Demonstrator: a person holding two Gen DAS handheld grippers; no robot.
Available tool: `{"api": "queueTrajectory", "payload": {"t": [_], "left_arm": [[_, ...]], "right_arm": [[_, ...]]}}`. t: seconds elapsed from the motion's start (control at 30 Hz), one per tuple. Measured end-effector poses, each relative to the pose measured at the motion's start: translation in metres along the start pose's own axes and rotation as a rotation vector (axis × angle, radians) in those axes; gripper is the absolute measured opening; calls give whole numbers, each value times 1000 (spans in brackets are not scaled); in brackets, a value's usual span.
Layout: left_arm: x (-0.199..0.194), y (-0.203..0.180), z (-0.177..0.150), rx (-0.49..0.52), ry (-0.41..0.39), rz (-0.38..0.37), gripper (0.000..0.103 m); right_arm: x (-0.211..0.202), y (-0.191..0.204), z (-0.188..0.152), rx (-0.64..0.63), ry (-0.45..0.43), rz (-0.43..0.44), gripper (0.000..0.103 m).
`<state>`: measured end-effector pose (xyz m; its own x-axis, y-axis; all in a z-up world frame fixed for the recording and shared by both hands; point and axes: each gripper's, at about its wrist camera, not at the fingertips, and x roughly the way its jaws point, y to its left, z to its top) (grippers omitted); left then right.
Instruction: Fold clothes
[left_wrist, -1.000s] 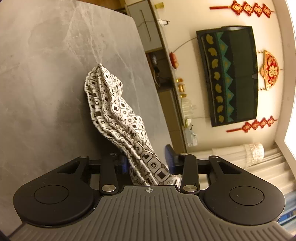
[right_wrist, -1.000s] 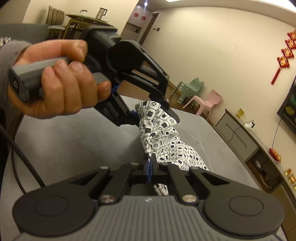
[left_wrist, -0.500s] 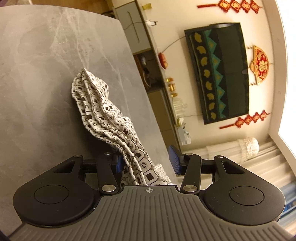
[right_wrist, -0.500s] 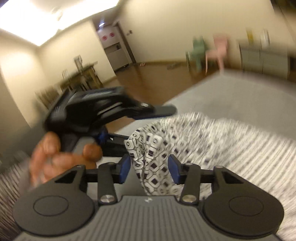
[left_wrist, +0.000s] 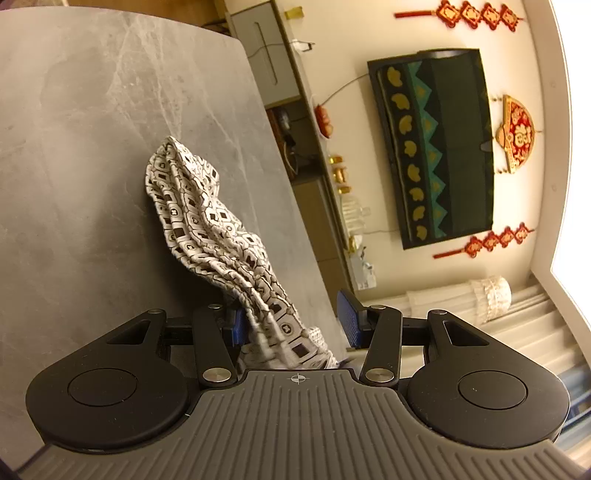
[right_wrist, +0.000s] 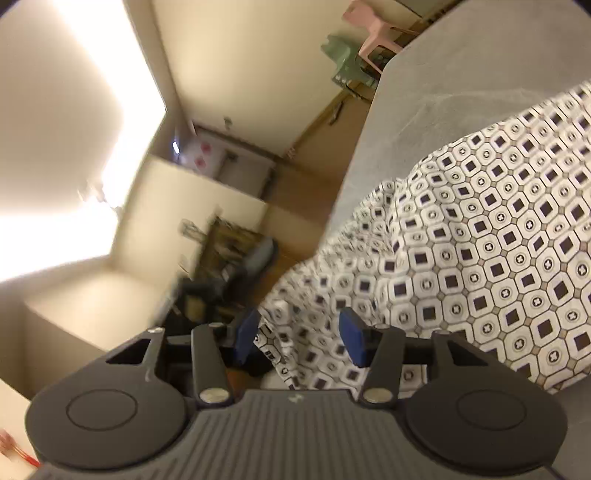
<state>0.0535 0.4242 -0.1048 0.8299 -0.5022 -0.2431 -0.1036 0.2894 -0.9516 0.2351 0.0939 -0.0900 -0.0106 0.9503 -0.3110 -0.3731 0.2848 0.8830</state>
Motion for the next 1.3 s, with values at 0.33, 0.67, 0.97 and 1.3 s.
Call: {"api": "queueTrajectory", "payload": {"t": [0.33,0.67,0.97,1.3], "left_arm": [[-13,-5,-2,19,-30,-10,46],[-8,-20,-9,210,-22,275,0],[16,-20,13,238,-53,288,0],[6,-2,27,110,-83,287,0]], "right_arm": [[-22,60,-5,-260,-144,-237,5],[-7,163,95,-648,-272,-776,4],[96,243,178,-1435,-413,-1125,33],[-109,80,84,-597,-364,-1227,63]]}}
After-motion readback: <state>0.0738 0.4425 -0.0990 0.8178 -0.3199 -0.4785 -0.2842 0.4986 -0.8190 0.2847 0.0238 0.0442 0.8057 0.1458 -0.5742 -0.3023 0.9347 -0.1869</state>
